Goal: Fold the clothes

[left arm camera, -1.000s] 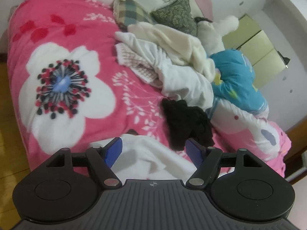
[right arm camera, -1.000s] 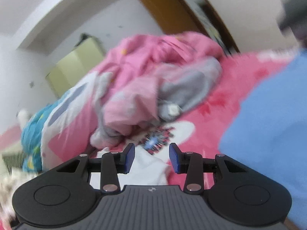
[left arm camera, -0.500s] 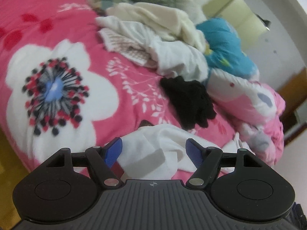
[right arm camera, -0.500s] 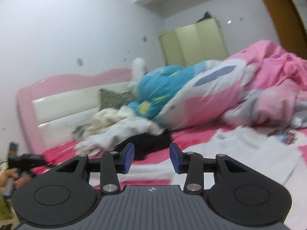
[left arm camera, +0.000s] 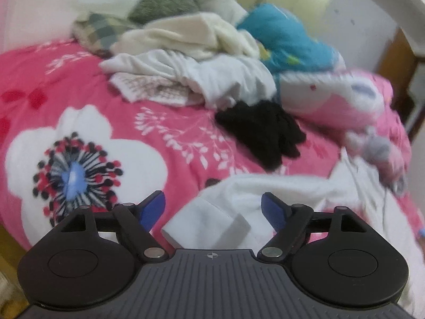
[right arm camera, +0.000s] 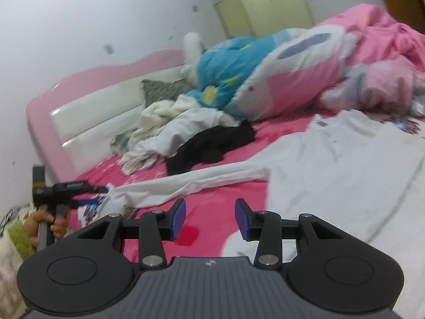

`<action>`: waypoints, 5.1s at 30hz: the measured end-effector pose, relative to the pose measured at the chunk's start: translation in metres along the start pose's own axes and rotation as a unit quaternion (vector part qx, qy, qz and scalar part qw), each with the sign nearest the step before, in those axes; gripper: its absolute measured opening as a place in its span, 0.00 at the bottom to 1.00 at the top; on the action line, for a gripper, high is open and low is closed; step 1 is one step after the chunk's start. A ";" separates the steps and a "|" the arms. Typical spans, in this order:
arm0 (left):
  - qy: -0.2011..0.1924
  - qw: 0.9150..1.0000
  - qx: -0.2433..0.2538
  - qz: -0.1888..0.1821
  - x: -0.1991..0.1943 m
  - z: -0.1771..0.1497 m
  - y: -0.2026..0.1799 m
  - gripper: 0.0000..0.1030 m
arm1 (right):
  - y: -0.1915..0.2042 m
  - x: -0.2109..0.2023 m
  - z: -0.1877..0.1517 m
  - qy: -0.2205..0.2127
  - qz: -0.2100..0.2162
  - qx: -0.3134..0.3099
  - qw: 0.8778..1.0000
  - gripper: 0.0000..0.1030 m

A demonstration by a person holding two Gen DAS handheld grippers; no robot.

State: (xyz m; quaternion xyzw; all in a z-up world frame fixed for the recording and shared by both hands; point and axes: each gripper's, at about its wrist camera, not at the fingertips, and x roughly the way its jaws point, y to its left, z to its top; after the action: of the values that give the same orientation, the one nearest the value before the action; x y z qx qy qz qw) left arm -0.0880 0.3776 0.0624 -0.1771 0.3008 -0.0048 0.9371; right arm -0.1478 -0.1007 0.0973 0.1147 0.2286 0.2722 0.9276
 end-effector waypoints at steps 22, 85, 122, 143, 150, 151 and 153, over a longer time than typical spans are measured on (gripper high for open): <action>0.020 0.975 -0.089 -0.201 -0.028 0.067 -0.098 0.00 | -0.048 -0.016 -0.032 0.000 -0.015 0.131 0.991 0.42; 0.105 0.905 0.352 -0.215 0.056 -0.174 -0.350 0.84 | -0.201 -0.117 -0.007 0.075 -0.250 0.120 0.958 0.54; 0.053 0.950 0.251 -0.177 0.091 -0.081 -0.304 0.77 | -0.156 -0.084 0.080 -0.002 -0.270 -0.040 0.962 0.44; 0.046 0.964 0.214 -0.152 0.206 -0.062 -0.307 0.13 | -0.113 0.326 0.143 0.203 -0.081 -0.248 0.944 0.46; -0.025 0.964 0.246 -0.097 0.181 -0.070 -0.316 0.00 | -0.156 0.331 0.147 0.180 -0.067 -0.134 0.972 0.04; -0.029 0.963 0.250 -0.093 0.179 -0.071 -0.317 0.00 | -0.163 0.321 0.152 0.153 -0.054 -0.108 0.981 0.04; -0.034 0.962 0.258 -0.084 0.175 -0.073 -0.320 0.00 | -0.175 0.311 0.155 0.126 -0.041 -0.070 0.989 0.04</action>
State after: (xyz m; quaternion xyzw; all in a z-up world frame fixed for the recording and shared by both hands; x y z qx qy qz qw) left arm 0.0453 0.0338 0.0163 0.0456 0.2417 -0.1554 0.9567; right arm 0.2392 -0.0854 0.0610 0.0047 0.3285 0.2615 0.9076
